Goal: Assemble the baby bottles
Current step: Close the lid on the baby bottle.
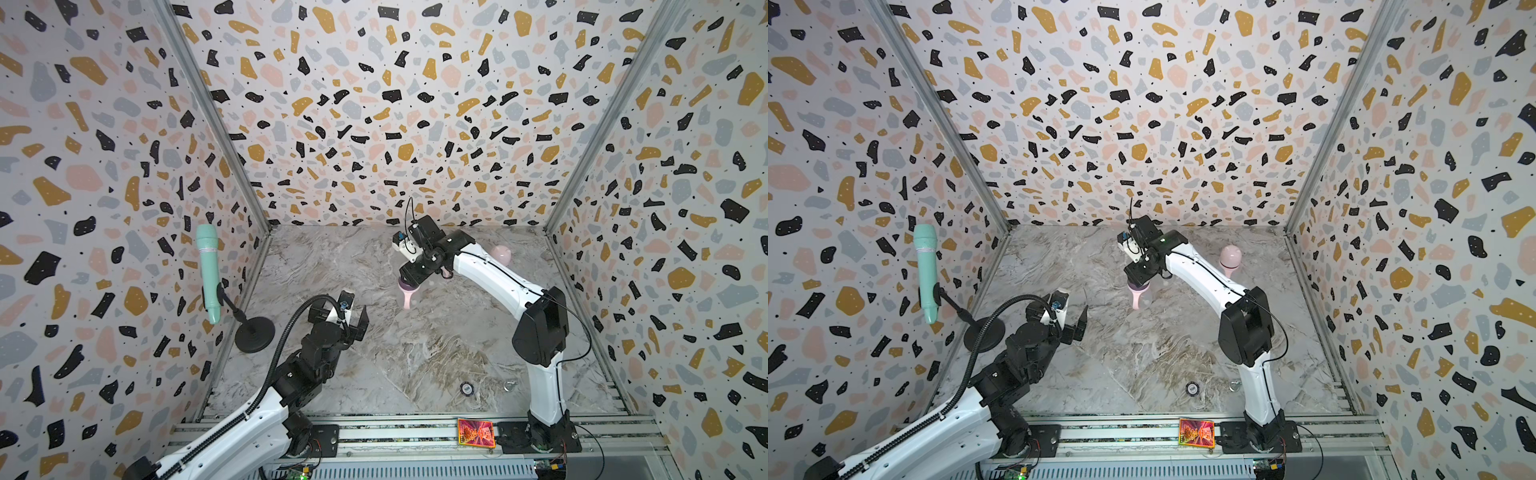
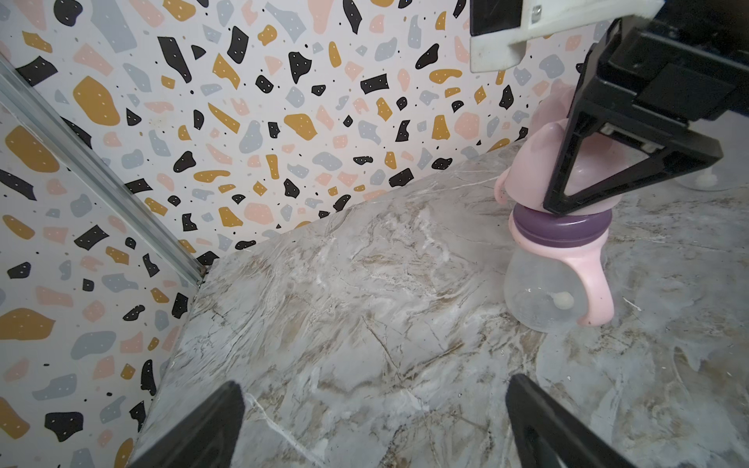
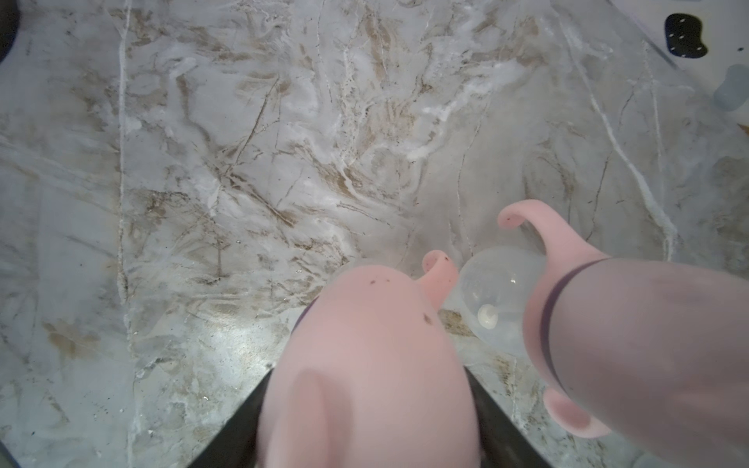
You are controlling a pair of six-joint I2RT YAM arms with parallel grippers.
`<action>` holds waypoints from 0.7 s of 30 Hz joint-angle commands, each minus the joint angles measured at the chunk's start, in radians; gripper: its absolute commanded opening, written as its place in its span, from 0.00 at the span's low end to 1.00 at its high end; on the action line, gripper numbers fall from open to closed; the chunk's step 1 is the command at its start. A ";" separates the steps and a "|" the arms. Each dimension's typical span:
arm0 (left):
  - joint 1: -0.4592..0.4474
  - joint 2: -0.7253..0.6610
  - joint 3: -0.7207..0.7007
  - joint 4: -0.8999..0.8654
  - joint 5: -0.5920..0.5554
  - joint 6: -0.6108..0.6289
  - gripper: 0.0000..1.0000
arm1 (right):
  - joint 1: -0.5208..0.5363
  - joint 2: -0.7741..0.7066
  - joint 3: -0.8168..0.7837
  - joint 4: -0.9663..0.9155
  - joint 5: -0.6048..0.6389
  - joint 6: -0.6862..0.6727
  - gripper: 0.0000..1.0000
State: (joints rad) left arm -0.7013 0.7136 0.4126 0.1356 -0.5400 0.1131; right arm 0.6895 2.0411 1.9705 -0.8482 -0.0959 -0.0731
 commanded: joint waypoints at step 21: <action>0.002 0.025 0.026 0.048 0.007 0.016 1.00 | 0.009 -0.001 0.001 -0.025 0.007 -0.010 0.81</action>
State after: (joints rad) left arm -0.7013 0.7338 0.4126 0.1360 -0.5327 0.1188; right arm 0.6941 2.0514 1.9701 -0.8627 -0.0921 -0.0769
